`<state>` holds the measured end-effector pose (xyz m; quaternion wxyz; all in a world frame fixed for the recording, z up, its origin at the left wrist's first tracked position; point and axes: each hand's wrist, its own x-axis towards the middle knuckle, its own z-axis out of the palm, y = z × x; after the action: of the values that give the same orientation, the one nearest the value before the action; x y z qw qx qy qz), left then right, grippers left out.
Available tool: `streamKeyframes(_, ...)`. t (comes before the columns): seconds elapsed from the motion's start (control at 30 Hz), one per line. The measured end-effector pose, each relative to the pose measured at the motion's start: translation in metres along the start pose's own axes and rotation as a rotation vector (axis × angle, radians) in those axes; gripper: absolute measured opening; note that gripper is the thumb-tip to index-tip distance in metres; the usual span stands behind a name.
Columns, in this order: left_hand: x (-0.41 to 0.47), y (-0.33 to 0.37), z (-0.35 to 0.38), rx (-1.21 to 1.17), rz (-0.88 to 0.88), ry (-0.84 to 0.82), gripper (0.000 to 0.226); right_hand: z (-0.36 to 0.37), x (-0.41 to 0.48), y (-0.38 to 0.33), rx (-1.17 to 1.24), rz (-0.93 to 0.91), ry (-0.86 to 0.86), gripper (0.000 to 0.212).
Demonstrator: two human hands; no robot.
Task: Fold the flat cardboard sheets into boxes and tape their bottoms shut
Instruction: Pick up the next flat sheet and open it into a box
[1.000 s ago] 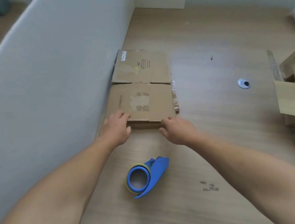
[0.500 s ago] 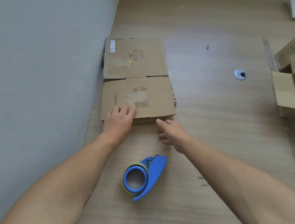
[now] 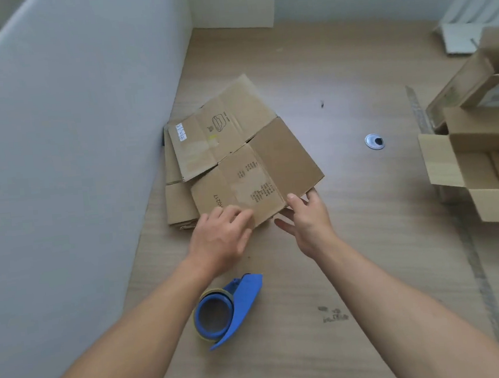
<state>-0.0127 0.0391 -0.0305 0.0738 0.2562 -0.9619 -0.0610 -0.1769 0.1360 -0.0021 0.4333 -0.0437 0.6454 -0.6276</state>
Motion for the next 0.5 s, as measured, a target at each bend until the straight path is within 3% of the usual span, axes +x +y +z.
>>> streamKeyframes(0.17,0.014,0.012,-0.031,-0.342,-0.323,0.065,0.053,-0.061,-0.022,-0.026,0.026,-0.120,0.004,0.023)
streamKeyframes(0.37,0.028,0.038,-0.074,-0.659,-0.522,0.373,0.075,-0.157,-0.058,-0.043,0.027,-0.303,0.020,0.032)
streamKeyframes(0.5,0.018,0.060,-0.069,-0.770,-0.590,0.378,0.090,-0.208,-0.083,-0.042,0.015,-0.385,0.020,0.032)
